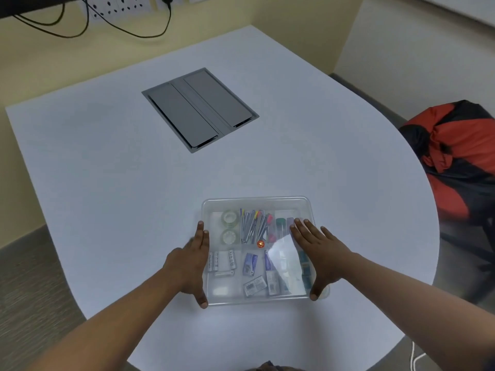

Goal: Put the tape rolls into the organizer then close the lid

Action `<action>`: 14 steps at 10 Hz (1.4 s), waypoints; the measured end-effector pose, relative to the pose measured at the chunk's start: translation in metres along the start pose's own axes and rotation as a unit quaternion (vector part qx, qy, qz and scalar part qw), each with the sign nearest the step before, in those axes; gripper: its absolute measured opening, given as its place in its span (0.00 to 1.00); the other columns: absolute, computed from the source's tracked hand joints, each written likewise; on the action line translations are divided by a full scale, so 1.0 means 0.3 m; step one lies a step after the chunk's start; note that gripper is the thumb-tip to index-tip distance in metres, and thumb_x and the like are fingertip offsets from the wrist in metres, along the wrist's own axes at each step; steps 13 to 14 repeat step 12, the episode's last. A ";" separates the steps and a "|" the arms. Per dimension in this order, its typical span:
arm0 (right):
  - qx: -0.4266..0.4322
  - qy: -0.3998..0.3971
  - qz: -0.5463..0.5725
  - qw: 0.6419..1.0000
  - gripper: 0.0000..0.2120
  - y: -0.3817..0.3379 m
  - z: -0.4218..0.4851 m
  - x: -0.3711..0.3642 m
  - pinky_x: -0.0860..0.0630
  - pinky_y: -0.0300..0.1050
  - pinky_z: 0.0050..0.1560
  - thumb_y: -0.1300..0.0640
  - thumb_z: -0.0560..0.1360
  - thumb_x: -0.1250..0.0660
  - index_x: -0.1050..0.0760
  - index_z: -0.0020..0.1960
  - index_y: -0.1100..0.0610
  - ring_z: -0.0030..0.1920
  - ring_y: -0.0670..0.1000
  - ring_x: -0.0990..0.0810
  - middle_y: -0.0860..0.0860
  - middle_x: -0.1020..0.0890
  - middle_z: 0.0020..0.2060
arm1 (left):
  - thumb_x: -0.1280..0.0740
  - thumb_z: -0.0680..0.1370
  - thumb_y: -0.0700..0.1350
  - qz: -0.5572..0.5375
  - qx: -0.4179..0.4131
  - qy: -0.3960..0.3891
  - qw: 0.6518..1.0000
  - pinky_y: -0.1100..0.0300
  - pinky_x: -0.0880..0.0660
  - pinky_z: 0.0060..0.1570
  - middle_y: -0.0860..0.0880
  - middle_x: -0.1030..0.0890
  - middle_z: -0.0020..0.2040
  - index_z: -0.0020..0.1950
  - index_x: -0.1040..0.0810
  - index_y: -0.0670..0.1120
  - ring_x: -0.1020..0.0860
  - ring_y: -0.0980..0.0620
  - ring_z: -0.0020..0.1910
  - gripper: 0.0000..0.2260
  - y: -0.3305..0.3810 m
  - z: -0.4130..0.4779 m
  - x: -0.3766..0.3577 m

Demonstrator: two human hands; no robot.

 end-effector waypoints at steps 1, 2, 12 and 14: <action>-0.012 0.062 0.080 0.995 0.67 0.006 0.022 0.031 0.59 0.52 0.76 0.27 0.58 0.27 0.64 0.79 0.54 0.78 0.52 0.63 0.49 0.62 0.78 | 0.22 0.54 0.67 -0.007 0.028 -0.004 1.000 0.44 0.34 0.68 0.49 0.64 0.79 0.78 0.58 0.46 0.48 0.41 0.77 0.66 -0.016 0.029 0.066; -0.059 0.141 0.152 0.977 0.54 0.032 0.049 0.067 0.53 0.47 0.76 0.33 0.67 0.29 0.53 0.79 0.56 0.79 0.52 0.54 0.52 0.50 0.80 | 0.22 0.57 0.66 -0.011 0.034 0.058 0.998 0.47 0.32 0.66 0.49 0.52 0.80 0.77 0.48 0.46 0.42 0.48 0.76 0.58 -0.035 0.071 0.140; -0.129 0.123 0.191 0.965 0.49 0.050 0.119 0.108 0.56 0.50 0.77 0.32 0.76 0.42 0.62 0.78 0.62 0.78 0.56 0.62 0.57 0.61 0.79 | 0.33 0.65 0.72 -0.116 0.040 0.167 0.978 0.49 0.55 0.75 0.45 0.60 0.79 0.77 0.63 0.44 0.58 0.49 0.78 0.58 -0.063 0.124 0.116; -0.129 0.123 0.191 0.965 0.49 0.050 0.119 0.108 0.56 0.50 0.77 0.32 0.76 0.42 0.62 0.78 0.62 0.78 0.56 0.62 0.57 0.61 0.79 | 0.33 0.65 0.72 -0.116 0.040 0.167 0.978 0.49 0.55 0.75 0.45 0.60 0.79 0.77 0.63 0.44 0.58 0.49 0.78 0.58 -0.063 0.124 0.116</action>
Point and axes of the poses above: each hand's wrist, its own z-axis towards the middle knuckle, its own x-axis out of the back of the hand, y = z × x, the point moved 3 cm from there along z, towards the middle knuckle
